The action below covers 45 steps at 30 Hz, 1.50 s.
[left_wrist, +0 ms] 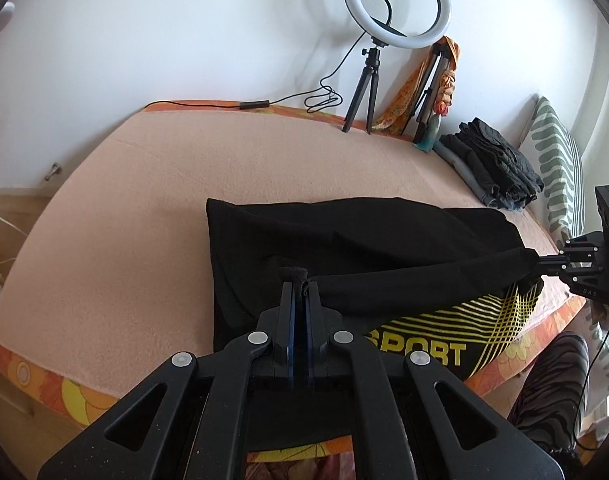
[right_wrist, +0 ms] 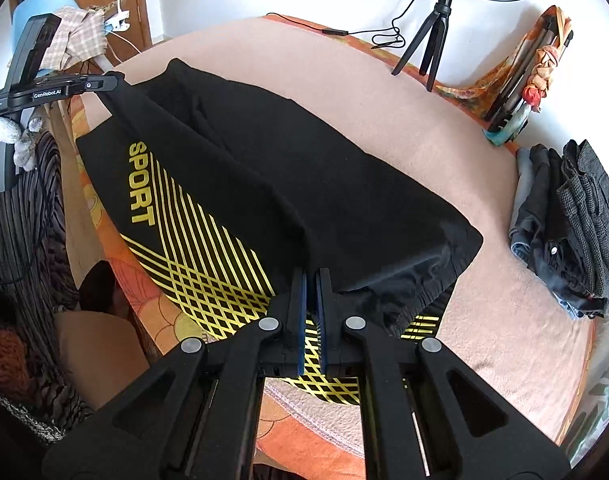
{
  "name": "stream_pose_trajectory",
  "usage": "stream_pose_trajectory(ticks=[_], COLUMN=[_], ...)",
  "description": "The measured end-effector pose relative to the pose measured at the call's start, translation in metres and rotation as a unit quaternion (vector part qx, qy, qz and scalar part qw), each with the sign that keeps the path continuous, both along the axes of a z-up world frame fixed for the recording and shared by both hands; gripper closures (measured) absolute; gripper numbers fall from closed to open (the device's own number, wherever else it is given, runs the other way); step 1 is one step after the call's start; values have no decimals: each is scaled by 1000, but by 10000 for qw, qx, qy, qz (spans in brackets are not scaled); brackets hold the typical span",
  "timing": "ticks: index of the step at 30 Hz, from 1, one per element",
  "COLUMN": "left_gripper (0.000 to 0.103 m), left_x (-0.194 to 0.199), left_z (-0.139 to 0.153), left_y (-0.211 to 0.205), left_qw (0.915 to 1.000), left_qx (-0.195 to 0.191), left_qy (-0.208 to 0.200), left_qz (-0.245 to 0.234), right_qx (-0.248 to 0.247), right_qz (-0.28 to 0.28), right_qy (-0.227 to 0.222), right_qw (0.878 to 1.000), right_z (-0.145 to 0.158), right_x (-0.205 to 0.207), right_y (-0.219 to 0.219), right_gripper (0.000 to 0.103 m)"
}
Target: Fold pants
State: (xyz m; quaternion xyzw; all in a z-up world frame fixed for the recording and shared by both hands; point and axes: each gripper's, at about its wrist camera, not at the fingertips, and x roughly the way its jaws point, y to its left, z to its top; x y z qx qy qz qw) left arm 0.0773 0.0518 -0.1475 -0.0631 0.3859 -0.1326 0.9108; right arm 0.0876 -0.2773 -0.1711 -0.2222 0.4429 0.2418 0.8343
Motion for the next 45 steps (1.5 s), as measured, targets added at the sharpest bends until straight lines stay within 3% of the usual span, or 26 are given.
stream_pose_trajectory(ticks=[2, 6, 10, 15, 19, 24, 26, 29, 32, 34, 38, 41, 45], left_gripper=[99, 78, 67, 66, 65, 65, 68, 73, 96, 101, 102, 102, 101], left_x=[-8, -18, -31, -29, -28, -41, -44, -44, -44, -44, -49, -50, -47], left_z=[0, 8, 15, 8, -15, -37, -41, -41, -37, -36, -27, -33, -36], left_y=[-3, -5, 6, 18, 24, 33, 34, 29, 27, 22, 33, 38, 38], left_qw=[9999, 9997, 9996, 9983, 9926, 9857, 9853, 9868, 9888, 9904, 9914, 9904, 9894], left_qx=[87, 192, 167, 267, -60, -245, -405, -332, -376, -264, -307, -12, 72], left_qy=[49, 124, 203, 526, 1210, 1541, 1496, 1372, 1246, 1213, 1055, 1169, 1262], left_qz=[-73, -109, -117, -35, 58, 638, 718, 793, 732, 610, 708, 741, 709], right_qx=[-59, -225, -427, -495, -458, -454, -502, -535, -552, -554, -473, -432, -922], right_qz=[20, 113, 228, 209, 193, 320, 330, 360, 417, 414, 359, 462, 575], right_qy=[1, 59, 282, 373, 364, 407, 459, 514, 503, 502, 520, 652, 809], right_qw=[10000, 9997, 9984, 9979, 9981, 9976, 9971, 9966, 9963, 9963, 9969, 9959, 9908], right_z=[-4, -16, -29, -30, -25, -24, -29, -35, -35, -36, -35, -37, -53], right_x=[-3, -13, -21, -22, -22, -23, -20, -17, -17, -17, -19, -22, -28], right_y=[0, 3, 5, -1, -1, 5, 7, 8, 11, 11, 12, 16, 24], right_gripper=[98, 98, 98, 98, 98, 98, 98, 98, 98, 98, 98, 98, 98])
